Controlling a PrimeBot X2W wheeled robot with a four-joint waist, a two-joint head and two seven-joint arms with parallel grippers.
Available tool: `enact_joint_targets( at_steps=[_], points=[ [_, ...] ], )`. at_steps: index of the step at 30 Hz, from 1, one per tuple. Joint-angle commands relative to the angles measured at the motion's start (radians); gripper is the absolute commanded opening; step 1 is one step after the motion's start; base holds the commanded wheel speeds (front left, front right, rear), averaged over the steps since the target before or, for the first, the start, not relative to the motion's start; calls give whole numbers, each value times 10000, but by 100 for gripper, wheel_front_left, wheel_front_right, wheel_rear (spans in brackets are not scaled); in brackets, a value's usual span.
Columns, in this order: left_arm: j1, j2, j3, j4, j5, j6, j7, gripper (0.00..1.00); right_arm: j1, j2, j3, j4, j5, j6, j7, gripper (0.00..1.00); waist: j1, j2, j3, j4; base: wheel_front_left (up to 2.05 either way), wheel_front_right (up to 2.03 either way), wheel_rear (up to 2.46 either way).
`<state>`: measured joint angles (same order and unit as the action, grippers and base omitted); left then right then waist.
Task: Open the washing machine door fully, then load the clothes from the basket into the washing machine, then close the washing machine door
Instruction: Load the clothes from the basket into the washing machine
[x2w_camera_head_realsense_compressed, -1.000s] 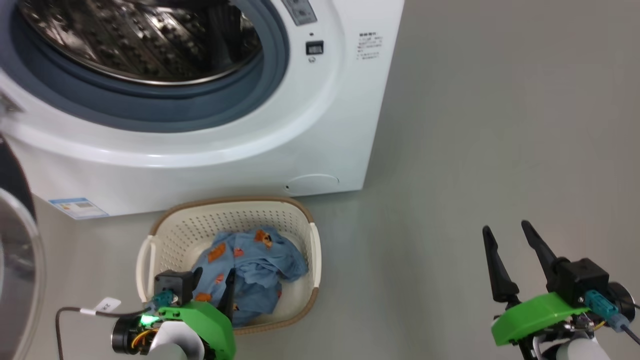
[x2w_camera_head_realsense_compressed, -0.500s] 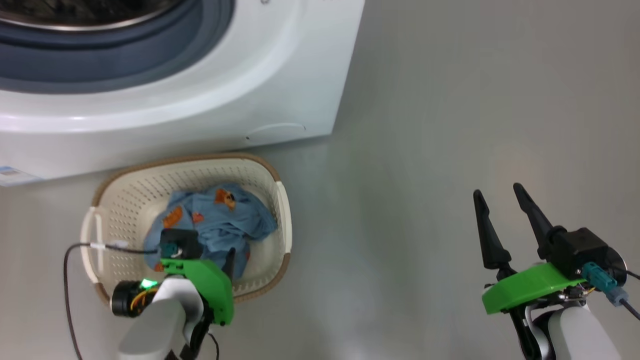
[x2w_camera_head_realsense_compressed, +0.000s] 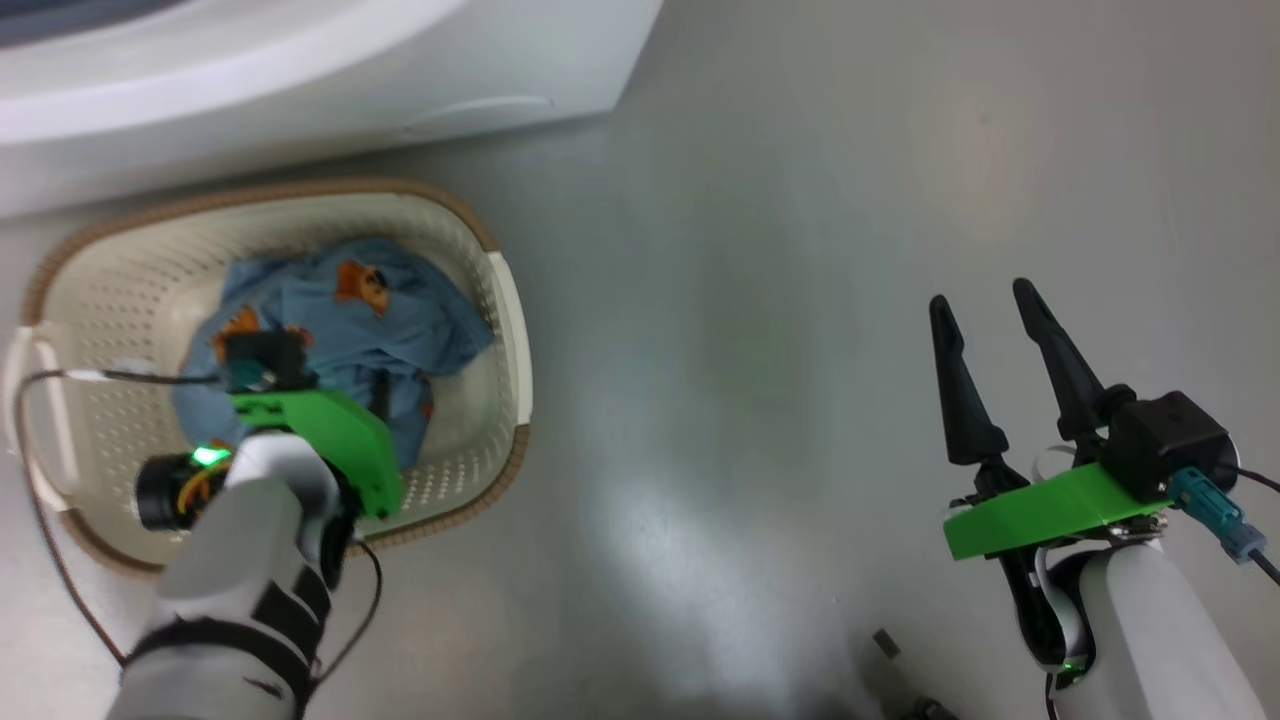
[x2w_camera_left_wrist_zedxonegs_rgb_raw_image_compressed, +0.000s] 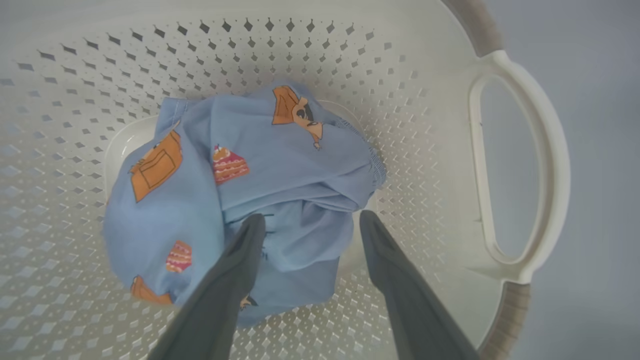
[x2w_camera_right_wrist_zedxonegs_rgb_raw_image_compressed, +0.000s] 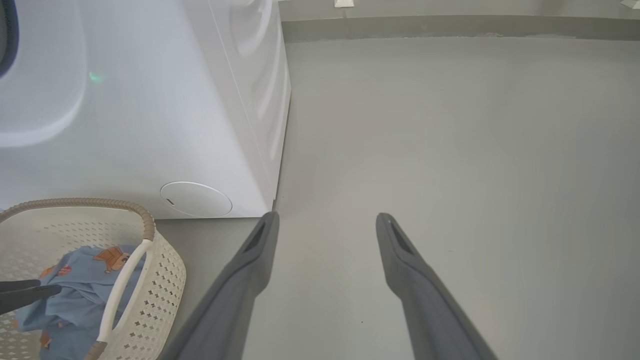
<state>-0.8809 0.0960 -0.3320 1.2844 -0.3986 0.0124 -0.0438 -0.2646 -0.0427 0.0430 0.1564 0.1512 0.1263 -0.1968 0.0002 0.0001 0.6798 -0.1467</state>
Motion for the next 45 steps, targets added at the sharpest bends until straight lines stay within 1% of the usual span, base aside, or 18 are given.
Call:
enact_joint_targets(
  at_steps=[1, 3, 8, 17, 18, 19, 20, 21, 22, 26, 29, 32, 38, 45],
  points=[
    [-52, 385, 303, -40, -136, 116, -36, 100, -10, -75, 295, -169, 130, 44, -151, 100, -2, -1, 1102, -404, 0, 0, 0],
    [-272, 450, 683, -29, -497, 312, -218, 100, -128, -75, 400, -99, 237, 44, -192, 100, -2, -1, 1423, -455, 0, 0, 0],
    [-842, 607, 676, 7, -511, 627, -14, 100, -466, -75, 762, 103, 510, 44, -264, 100, -2, -1, 2201, -523, 0, 0, 0],
    [-1563, 957, 573, 42, -512, 820, 550, 100, -937, -75, 950, 263, 628, 44, -438, 100, -2, -1, 3212, -554, 0, 0, 0],
    [-1613, 1013, 565, 46, -536, 825, 645, 96, -998, -75, 968, 312, 643, 44, -472, 100, -2, -1, 3295, -544, 0, 0, 0],
    [-1615, 1047, 562, 49, -551, 827, 705, 62, -1020, -75, 988, 345, 658, 44, -485, 100, -2, -1, 3316, -549, 0, 0, 0],
    [-1614, 1088, 555, 50, -556, 828, 712, 42, -1047, -75, 1019, 379, 673, 44, -498, 100, -2, -1, 3328, -565, 0, 0, 0],
    [-1613, 1115, 584, 51, -591, 856, 629, 30, -1074, -75, 1043, 416, 678, 44, -509, 100, -2, -1, 3325, -573, 0, 0, 0],
    [-1617, 1138, 537, 52, -554, 862, 566, 0, -1108, -75, 1071, 438, 680, 44, -517, 100, -2, -1, 3331, -583, 0, 0, 0],
    [-1646, 1113, 464, 55, -547, 862, 422, 0, -1220, -75, 1015, 452, 703, 44, -548, 100, -2, -1, 3344, -510, 0, 0, 0],
    [-1662, 1056, 327, 57, -482, 703, 247, 0, -1289, -75, 953, 444, 616, 44, -568, 100, -2, -1, 3295, -407, 0, 0, 0],
    [-1687, 1020, 221, 57, -425, 572, -186, 0, -1435, -75, 958, 292, 563, 44, -601, 100, -2, -1, 3195, -336, 0, 0, 0],
    [-1531, 736, 65, 59, -387, 485, -660, 0, -1493, -79, 737, 189, 287, 44, -628, 100, -2, -1, 2813, -25, 0, 0, 0],
    [-1270, 354, -100, 60, -377, 250, -1634, 0, -1335, -192, 407, 174, -53, 44, -637, 100, -2, -1, 1957, 518, 0, 0, 0]
  ],
)
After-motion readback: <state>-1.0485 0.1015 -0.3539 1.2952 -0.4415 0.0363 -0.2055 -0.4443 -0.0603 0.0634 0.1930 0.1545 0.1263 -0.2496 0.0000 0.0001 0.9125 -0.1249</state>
